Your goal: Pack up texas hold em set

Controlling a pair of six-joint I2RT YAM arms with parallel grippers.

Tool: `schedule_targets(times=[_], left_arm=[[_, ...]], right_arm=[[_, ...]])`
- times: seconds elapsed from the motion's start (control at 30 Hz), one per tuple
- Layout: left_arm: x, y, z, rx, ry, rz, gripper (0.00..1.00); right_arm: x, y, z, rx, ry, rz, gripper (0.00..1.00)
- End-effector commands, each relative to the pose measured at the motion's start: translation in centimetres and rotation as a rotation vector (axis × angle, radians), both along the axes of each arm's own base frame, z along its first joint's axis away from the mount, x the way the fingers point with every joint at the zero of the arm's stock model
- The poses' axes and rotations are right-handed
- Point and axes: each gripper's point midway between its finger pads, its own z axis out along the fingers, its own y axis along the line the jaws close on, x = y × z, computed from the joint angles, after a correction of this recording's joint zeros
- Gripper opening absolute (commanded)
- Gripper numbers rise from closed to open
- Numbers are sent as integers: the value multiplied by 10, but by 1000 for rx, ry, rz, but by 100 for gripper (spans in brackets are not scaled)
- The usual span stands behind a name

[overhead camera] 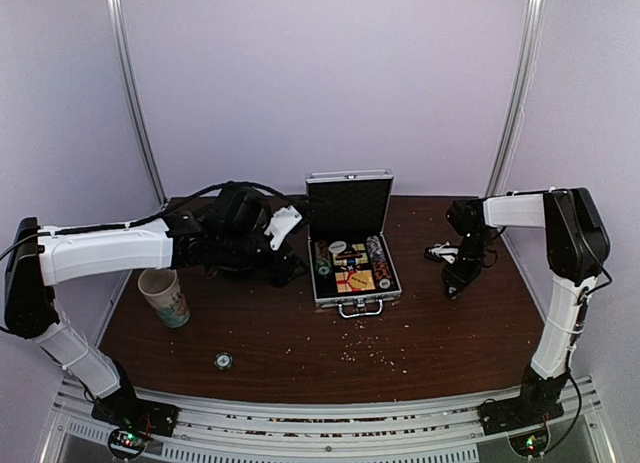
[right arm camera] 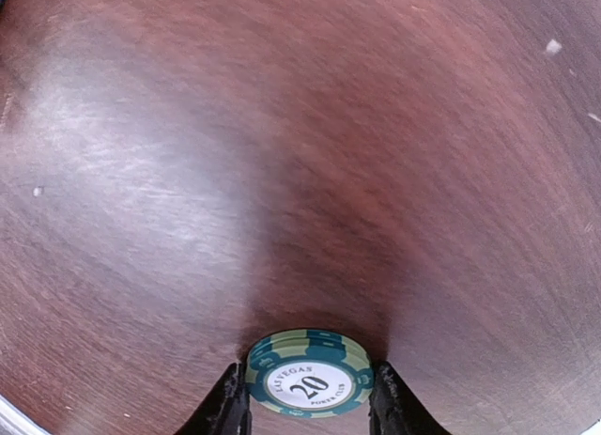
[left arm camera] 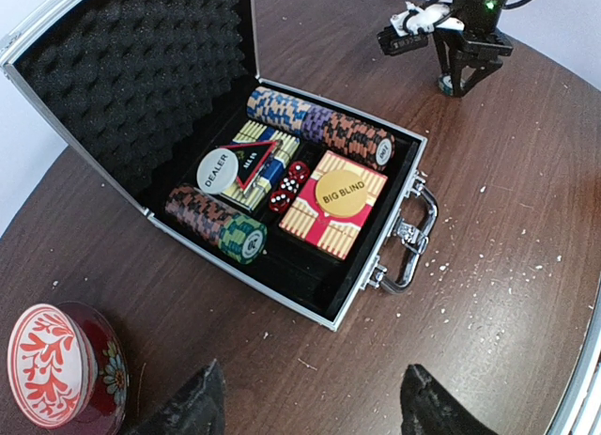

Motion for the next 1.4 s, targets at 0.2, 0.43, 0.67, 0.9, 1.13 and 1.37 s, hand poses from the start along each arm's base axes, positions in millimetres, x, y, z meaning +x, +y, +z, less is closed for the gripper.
schedule_targets(times=[0.2, 0.43, 0.67, 0.9, 1.13, 1.37], left_arm=[[3, -8, 13, -32, -10, -12, 65], [9, -1, 23, -38, -49, 33, 65], [21, 18, 44, -47, -116, 108, 65], [35, 49, 81, -114, -193, 203, 65], [49, 76, 99, -167, -225, 301, 66], [53, 81, 101, -174, -224, 319, 66]], right_arm=[[-68, 80, 4, 32, 45, 239, 39], [-119, 151, 11, 31, 29, 542, 38], [-111, 222, 42, 104, -85, 668, 37], [-68, 270, 83, 161, -287, 678, 37], [-10, 300, 100, 132, -540, 644, 37], [21, 317, 94, 102, -671, 633, 38]])
